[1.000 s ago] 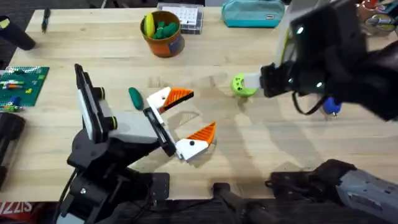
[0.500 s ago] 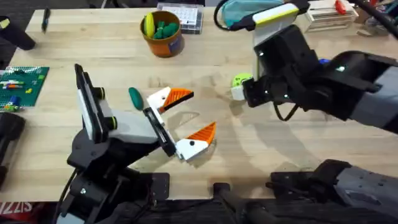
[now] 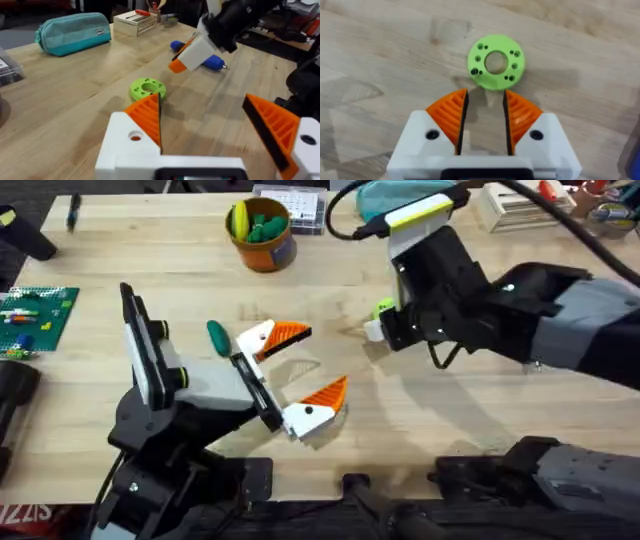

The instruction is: Pick up the gripper from the table and insert it into the empty holder that is missing its gripper. Then pick up a screw, insert it into the mounting hole, and use the screwdriver to tighten it. Finally, clean up the table by picking up the vegetable and placing it into the bucket.

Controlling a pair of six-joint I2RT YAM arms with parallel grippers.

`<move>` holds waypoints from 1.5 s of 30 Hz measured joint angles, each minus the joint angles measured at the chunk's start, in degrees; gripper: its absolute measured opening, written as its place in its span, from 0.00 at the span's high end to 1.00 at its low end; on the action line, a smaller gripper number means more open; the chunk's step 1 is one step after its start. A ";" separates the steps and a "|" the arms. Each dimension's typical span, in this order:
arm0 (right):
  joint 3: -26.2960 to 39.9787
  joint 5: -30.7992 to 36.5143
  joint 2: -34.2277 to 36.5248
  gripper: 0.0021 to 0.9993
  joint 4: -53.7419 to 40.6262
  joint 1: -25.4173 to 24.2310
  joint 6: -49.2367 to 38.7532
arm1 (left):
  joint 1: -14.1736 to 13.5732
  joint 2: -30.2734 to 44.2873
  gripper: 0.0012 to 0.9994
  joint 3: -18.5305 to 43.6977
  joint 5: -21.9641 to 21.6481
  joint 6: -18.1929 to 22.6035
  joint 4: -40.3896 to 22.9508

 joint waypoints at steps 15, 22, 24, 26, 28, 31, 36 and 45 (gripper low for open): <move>0.00 0.00 5.80 0.55 4.67 0.00 -1.31 | 0.00 0.00 0.01 0.00 -0.02 -0.02 0.00; 0.00 0.04 6.56 0.55 6.64 0.00 -1.31 | 0.00 0.00 0.01 0.00 -0.01 -0.01 0.00; 0.00 0.02 6.56 0.55 6.65 0.00 -1.31 | 0.00 0.00 0.01 0.00 0.00 -0.02 0.00; 0.00 0.02 6.56 0.55 6.63 0.00 -1.31 | 0.00 0.00 0.01 0.00 0.00 0.00 0.00; 0.00 0.02 6.56 0.55 6.48 0.00 -1.31 | 0.00 0.00 0.01 0.00 0.00 -0.02 0.00; 0.00 0.02 6.64 0.55 6.27 0.00 -1.31 | 0.00 0.00 0.01 0.00 -0.01 -0.02 0.00; 0.02 0.11 8.39 0.55 6.31 0.00 -1.32 | 0.00 0.00 0.01 0.00 0.00 0.00 0.00; 0.02 1.28 8.63 0.76 6.47 0.04 -1.93 | 0.00 0.00 0.01 0.00 -0.01 -0.01 0.00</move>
